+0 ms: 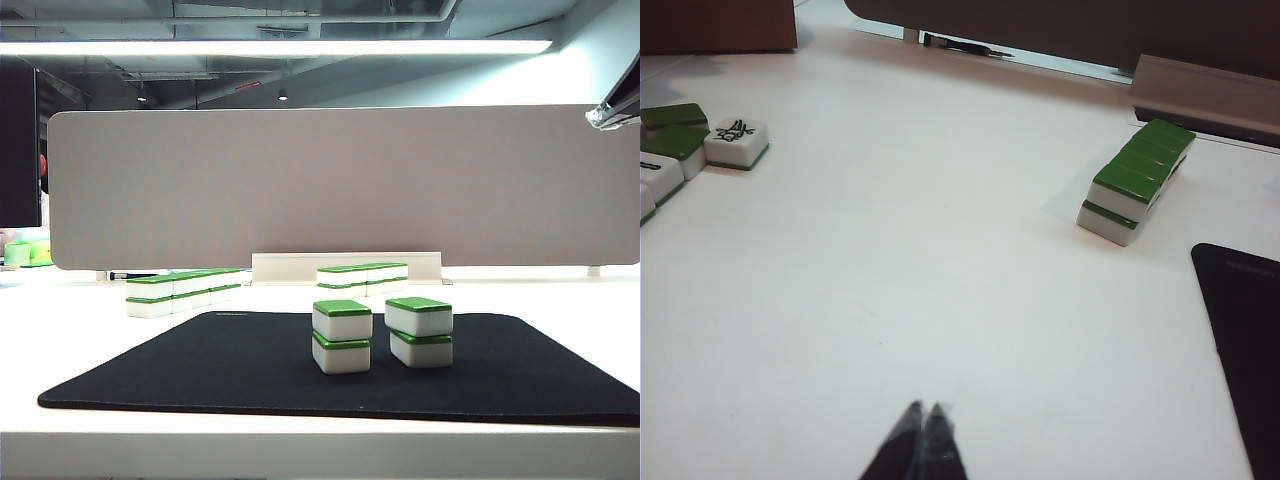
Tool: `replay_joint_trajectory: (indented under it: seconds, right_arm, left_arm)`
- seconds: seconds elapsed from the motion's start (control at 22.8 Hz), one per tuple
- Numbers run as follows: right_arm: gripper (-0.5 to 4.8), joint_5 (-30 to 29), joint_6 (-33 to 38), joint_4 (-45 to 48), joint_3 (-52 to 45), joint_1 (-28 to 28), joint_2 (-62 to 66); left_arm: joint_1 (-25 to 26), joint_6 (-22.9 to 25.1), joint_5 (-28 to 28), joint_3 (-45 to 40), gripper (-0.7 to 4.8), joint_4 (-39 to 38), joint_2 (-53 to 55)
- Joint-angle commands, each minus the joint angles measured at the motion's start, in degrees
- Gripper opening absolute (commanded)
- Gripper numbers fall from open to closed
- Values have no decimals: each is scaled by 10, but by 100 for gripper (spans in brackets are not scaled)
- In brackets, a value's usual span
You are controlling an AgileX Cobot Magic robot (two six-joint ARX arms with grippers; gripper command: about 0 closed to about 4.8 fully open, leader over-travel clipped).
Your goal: Take a mahjong tile from the mahjong wall and then place it on the table close to you.
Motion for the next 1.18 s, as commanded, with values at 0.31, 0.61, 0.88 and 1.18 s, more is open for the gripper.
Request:
replay_joint_trajectory:
  seconds: [0.31, 0.61, 0.88, 1.18]
  right_arm:
    - [-1, 4, -13, 8, 2, 0, -1]
    - [-1, 95, -14, 36, -42, -15, -64]
    - [-1, 152, -31, 79, -151, -50, -200]
    - [-1, 199, -31, 104, -241, -67, -317]
  left_arm:
    - [0, 2, 6, 0, -5, -6, 0]
    - [0, 2, 6, 0, -6, -6, 0]
    - [0, 2, 6, 0, -6, -6, 0]
    - [0, 2, 6, 0, -6, -6, 0]
